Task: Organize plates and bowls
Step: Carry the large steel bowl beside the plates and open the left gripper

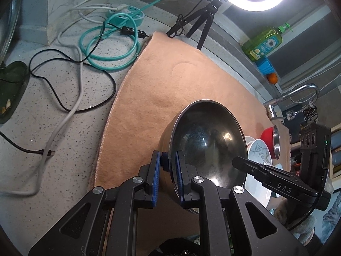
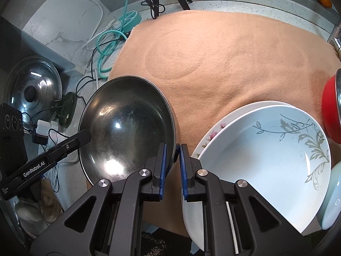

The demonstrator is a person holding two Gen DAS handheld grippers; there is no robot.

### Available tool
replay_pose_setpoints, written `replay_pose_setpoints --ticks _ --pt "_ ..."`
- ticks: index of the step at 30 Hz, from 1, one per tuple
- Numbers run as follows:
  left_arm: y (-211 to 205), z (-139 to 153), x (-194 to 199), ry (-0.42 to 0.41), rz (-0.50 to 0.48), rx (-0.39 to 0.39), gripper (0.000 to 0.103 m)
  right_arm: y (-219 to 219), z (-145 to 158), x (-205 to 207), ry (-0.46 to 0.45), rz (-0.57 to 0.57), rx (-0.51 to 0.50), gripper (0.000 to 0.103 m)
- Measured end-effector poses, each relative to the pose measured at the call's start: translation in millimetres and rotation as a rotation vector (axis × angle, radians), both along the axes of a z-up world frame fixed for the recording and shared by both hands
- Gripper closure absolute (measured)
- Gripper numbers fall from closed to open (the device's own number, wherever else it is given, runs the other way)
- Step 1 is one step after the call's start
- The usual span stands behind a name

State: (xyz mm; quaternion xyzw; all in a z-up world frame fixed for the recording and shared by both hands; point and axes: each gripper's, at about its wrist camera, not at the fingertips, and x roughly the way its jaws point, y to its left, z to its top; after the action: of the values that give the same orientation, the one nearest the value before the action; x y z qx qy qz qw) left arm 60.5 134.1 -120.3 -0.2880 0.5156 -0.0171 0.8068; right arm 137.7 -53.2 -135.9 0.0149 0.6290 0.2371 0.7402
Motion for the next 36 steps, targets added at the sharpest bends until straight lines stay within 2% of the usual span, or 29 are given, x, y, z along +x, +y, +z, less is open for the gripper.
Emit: replay_pose_setpoints --ticks 15,21,23,25,29,31,36 --pt "3 -2 -1 0.007 0.010 0.012 0.091 5 2 -6 -0.001 0.025 0.011 0.088" --pt "0 -1 -4 0.011 0.010 0.044 0.090 3 12 -9 -0.066 0.031 -0.007 0.086" --pt "1 2 -5 0.003 0.016 0.058 0.090 -1 18 -9 -0.085 0.027 -0.006 0.080" --pt "2 7 -5 -0.006 0.024 0.071 0.090 -7 23 -9 -0.099 0.022 0.005 0.069" --pt "4 19 -6 -0.035 0.037 0.094 0.090 -21 37 -10 -0.136 0.010 0.036 0.067" --pt "2 27 -6 -0.054 0.036 0.108 0.090 -27 43 -12 -0.163 0.012 0.032 0.057" --pt "-10 45 -1 -0.106 0.016 0.122 0.090 -53 58 -16 -0.209 -0.002 0.030 0.056"
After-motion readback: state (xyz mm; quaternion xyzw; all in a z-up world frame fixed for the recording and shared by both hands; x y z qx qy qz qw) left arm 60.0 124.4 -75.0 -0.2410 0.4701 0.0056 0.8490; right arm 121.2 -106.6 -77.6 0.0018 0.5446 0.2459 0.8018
